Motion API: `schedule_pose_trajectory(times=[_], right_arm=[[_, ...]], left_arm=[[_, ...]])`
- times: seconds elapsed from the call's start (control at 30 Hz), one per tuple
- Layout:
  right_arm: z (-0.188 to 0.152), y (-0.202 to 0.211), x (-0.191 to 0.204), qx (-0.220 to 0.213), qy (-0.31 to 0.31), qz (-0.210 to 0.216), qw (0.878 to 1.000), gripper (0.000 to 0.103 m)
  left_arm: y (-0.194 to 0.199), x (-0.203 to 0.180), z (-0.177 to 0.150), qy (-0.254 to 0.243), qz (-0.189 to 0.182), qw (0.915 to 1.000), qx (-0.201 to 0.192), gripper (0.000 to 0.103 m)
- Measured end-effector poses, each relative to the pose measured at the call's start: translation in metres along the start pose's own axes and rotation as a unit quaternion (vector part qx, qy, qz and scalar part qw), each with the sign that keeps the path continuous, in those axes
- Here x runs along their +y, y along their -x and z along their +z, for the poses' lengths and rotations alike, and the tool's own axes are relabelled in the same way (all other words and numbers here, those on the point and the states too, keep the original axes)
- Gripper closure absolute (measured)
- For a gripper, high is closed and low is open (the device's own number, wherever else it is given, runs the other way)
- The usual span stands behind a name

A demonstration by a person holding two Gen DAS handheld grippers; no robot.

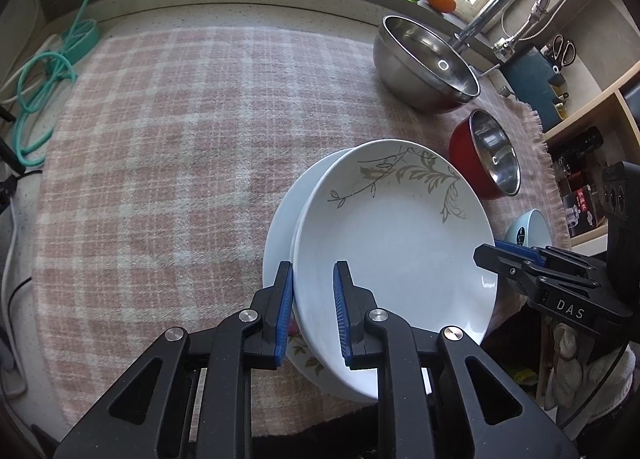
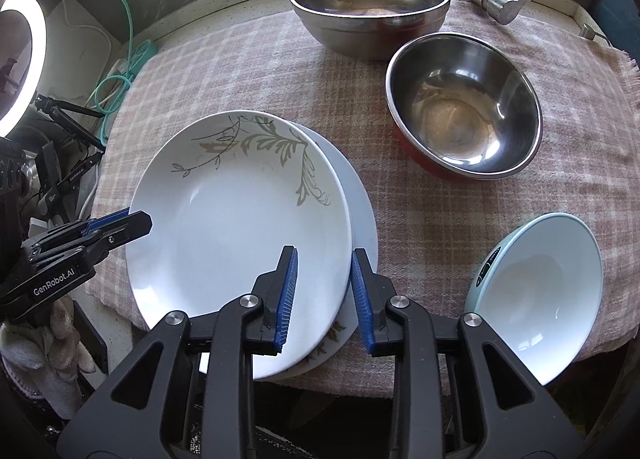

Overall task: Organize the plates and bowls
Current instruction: 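Open both grippers and pull back from the plate stack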

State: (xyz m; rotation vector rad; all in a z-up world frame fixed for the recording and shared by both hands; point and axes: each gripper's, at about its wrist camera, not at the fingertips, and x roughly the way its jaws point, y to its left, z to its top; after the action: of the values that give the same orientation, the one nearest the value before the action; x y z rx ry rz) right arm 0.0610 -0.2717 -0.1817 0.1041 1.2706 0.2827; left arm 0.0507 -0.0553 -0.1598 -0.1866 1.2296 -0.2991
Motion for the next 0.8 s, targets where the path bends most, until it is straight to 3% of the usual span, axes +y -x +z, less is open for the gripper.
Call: schedule_pose_trajectory(times=[0.37, 0.5, 0.63, 0.73, 0.8], right_arm=[[-0.001, 0.001, -0.002, -0.003, -0.006, 0.001, 1.0, 0.074], [0.001, 0.008, -0.005, -0.015, -0.013, 0.006, 1.0, 0.056], [0.005, 0.016, -0.004, -0.026, -0.014, 0.013, 0.999, 0.053], [0.009, 0.023, -0.004, -0.039, -0.018, 0.021, 0.999, 0.035], [0.012, 0.029, -0.005, -0.049, -0.02, 0.024, 0.998, 0.035]], left_arm=[[0.001, 0.002, 0.001, 0.003, -0.002, 1.0, 0.0, 0.086], [0.005, 0.002, 0.002, 0.004, -0.001, 1.0, -0.005, 0.085], [0.01, 0.002, 0.005, 0.008, -0.002, 0.9999, -0.011, 0.085], [0.013, 0.002, 0.008, 0.009, -0.007, 0.9998, -0.015, 0.077], [0.016, 0.001, 0.01, 0.009, -0.007, 0.9997, -0.021, 0.071]])
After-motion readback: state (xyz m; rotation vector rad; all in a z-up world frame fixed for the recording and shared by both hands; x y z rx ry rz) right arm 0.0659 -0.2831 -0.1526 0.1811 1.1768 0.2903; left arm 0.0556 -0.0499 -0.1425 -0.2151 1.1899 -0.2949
